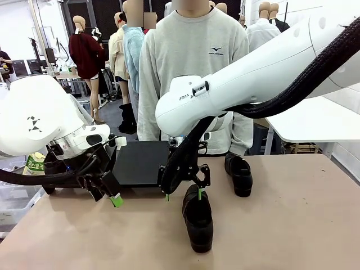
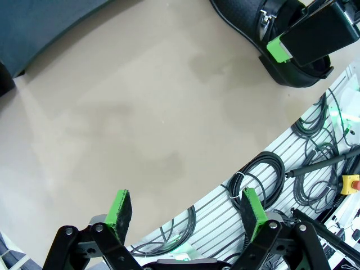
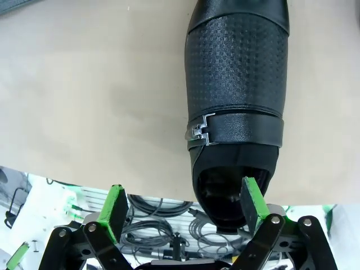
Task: Organize the shoes by placing them on the stand.
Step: Place the Shoe from the middle of the table onto the Shoes Stand.
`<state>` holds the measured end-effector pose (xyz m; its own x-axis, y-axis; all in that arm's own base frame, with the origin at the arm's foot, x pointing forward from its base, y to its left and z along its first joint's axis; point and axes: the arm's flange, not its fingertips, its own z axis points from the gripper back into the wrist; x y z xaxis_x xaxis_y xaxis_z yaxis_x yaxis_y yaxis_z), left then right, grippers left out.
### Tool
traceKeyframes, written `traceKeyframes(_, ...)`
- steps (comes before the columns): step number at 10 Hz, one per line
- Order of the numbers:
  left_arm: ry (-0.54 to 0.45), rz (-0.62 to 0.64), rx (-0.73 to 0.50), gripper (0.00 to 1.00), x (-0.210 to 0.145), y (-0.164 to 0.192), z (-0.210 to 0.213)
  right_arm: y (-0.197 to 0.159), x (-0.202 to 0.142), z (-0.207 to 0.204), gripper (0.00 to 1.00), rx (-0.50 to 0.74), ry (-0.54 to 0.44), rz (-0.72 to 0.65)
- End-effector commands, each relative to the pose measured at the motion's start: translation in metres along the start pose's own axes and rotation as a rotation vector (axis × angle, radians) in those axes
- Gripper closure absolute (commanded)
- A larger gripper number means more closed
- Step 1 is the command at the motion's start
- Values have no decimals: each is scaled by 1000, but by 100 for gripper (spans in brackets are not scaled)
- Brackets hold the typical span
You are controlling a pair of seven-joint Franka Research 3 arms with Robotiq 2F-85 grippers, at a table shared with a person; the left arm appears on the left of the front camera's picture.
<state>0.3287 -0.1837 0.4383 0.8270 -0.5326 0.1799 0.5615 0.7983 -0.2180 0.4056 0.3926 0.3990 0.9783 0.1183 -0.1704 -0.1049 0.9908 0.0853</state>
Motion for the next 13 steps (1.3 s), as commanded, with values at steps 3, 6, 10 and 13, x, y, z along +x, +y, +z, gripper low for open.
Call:
traceKeyframes(3, -10, 0, -13, 0, 0, 1, -1, -27, -23, 64, 0, 42, -82, 81)
traceKeyframes(6, 0, 0, 0, 0, 0, 0, 0, -118, -32, 93, 0, 88, -41, 133)
traceKeyframes(10, 98, 59, -89, 0, 29, -96, -44, -206, -36, 87, 0, 212, -54, 43)
traceKeyframes(13, 19, 163, -153, 0, 65, -123, -69, -244, -17, 64, 0, 313, -52, 35)
